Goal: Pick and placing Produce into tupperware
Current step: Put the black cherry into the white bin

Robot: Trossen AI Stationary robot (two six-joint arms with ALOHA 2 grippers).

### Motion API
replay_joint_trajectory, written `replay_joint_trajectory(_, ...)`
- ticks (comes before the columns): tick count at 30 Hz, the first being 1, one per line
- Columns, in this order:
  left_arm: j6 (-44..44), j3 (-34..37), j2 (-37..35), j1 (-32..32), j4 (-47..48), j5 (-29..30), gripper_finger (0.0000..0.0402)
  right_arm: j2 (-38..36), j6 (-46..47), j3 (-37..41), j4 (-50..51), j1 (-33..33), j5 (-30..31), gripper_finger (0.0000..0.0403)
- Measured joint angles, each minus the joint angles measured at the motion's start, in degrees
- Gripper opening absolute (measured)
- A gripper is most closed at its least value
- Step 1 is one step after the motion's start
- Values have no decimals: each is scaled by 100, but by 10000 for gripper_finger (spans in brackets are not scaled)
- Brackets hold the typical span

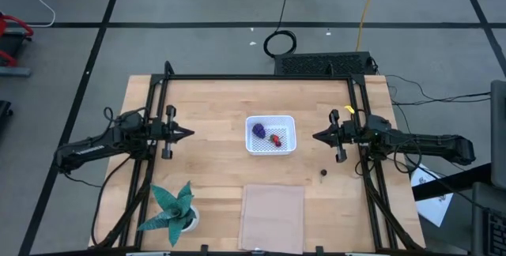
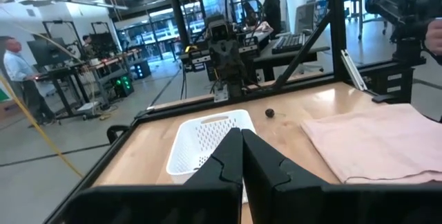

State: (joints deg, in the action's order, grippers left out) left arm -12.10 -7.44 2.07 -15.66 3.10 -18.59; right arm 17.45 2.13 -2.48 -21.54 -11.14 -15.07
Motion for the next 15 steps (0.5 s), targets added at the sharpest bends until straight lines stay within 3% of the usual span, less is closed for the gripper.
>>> replay_joint_trajectory(15,60,0,2,-2,-20,2,2,-1,-85,2,0,-1,0,0)
